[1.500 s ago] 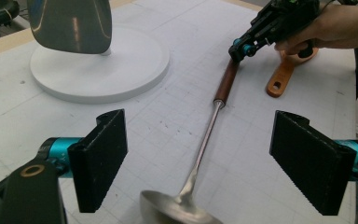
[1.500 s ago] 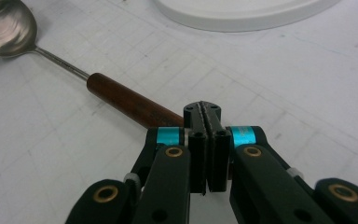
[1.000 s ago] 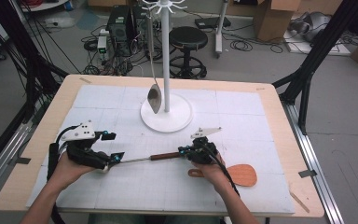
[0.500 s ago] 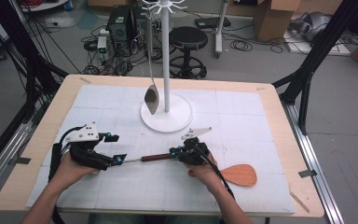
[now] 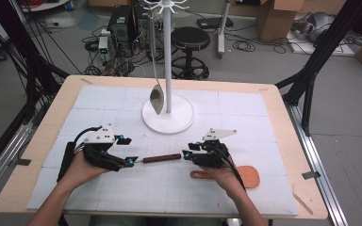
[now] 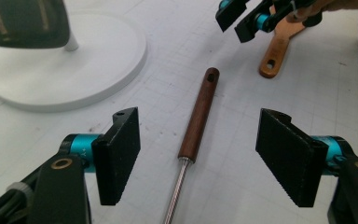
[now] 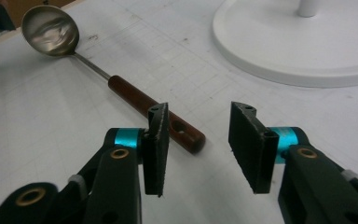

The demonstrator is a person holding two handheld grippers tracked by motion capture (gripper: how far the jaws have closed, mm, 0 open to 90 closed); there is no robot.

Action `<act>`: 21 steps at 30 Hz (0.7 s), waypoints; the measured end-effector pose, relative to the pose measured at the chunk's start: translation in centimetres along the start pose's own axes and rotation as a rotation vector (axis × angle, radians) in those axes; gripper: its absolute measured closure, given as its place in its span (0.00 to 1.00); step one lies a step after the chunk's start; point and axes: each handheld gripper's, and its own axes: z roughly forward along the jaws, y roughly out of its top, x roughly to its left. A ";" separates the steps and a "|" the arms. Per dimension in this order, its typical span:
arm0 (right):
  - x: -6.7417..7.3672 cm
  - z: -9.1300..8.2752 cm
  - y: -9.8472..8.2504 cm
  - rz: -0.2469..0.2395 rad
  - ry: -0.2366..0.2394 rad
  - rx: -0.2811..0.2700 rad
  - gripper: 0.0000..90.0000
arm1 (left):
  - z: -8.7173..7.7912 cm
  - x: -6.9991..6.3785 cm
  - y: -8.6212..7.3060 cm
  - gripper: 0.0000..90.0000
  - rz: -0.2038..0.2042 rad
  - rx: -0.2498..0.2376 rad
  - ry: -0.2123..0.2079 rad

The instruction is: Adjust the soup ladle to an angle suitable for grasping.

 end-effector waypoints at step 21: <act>-1.7 -3.8 -1.9 -0.007 -0.053 -0.042 0.40 | 7.3 0.6 0.6 0.51 0.064 0.233 -0.031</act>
